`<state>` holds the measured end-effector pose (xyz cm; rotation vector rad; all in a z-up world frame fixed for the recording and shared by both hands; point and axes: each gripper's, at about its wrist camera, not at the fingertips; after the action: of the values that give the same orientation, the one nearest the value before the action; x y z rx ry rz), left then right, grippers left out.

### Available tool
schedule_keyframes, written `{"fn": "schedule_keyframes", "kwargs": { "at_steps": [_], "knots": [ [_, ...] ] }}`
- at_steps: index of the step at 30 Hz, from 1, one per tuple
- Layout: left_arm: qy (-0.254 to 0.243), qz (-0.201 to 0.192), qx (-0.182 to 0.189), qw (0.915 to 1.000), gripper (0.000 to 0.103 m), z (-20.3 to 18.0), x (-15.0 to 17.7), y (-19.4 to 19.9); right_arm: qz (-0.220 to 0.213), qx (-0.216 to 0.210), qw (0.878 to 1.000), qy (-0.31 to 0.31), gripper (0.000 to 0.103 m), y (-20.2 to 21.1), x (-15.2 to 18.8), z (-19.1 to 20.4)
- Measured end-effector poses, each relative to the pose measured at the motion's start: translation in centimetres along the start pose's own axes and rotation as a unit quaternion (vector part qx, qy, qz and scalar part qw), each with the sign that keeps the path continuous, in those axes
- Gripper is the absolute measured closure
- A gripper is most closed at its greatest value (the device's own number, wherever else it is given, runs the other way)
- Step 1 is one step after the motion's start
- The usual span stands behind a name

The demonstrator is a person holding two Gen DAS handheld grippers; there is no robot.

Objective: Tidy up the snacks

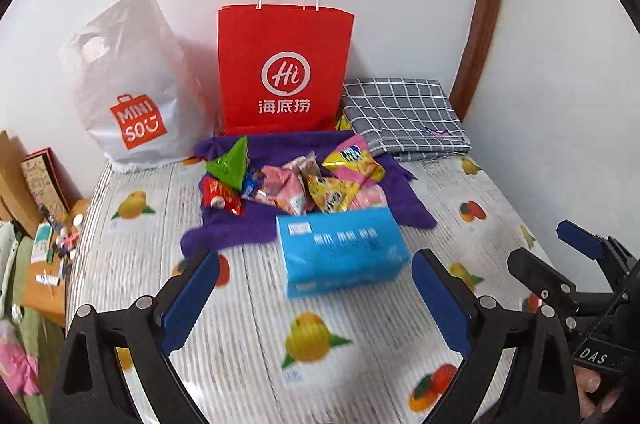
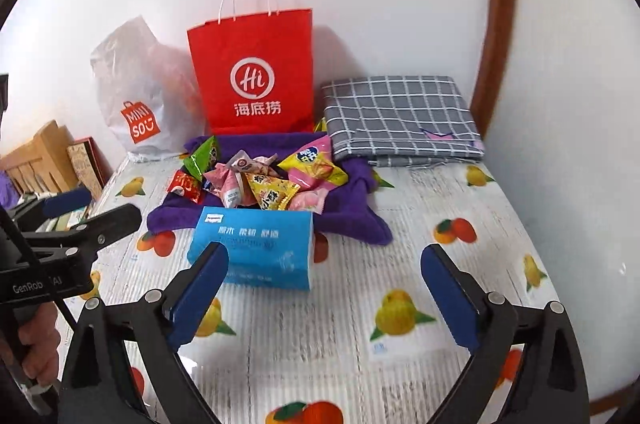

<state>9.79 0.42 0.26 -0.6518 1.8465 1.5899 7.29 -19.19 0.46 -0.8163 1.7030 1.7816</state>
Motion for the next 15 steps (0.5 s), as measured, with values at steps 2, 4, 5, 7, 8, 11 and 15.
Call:
{"fn": "schedule_keyframes", "kwargs": {
  "at_steps": [2, 4, 5, 7, 8, 11, 15],
  "knots": [
    [-0.001, -0.004, -0.001, 1.0000, 0.006, -0.6, 0.9, 1.2, -0.006, -0.002, 1.000, 0.001, 0.002, 1.1, 0.8, 0.0],
    [-0.004, -0.010, -0.009, 0.9999, 0.006, -1.2, 1.6, 2.3, -0.015, -0.001, 1.000, -0.001, 0.002, 2.6, 1.7, 0.0],
    [-0.005, -0.014, -0.014, 0.9998, 0.006, -1.6, 2.0, 3.1, -0.018, -0.002, 1.000, -0.001, 0.001, 3.0, 1.9, 0.0],
    [-0.008, -0.026, -0.021, 0.9994, 0.006, -2.0, 2.5, 4.6, -0.028, -0.007, 1.000, 0.002, 0.001, 4.5, 2.7, 0.0],
    [-0.010, -0.033, -0.025, 0.9991, 0.006, -2.2, 2.7, 5.3, -0.030, -0.007, 1.000, 0.002, 0.000, 5.0, 3.0, -0.1],
    [-0.007, -0.052, -0.032, 0.9981, 0.005, -2.8, 3.2, 7.3, -0.034, -0.020, 0.999, -0.010, 0.000, 6.8, 3.7, -0.4],
    [-0.012, -0.060, -0.034, 0.9976, 0.005, -3.6, 3.8, 8.7, -0.042, -0.023, 0.999, -0.003, 0.000, 8.4, 4.3, -0.2]
  ]
}}
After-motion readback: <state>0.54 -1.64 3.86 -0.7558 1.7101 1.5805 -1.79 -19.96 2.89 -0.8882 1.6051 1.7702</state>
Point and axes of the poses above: each gripper's, at about its wrist camera, not at the fingertips, and y roughly against the way its jaws point, z to its left, x to its underside, and after that the axes turned 2 degrees about -x, right-handed
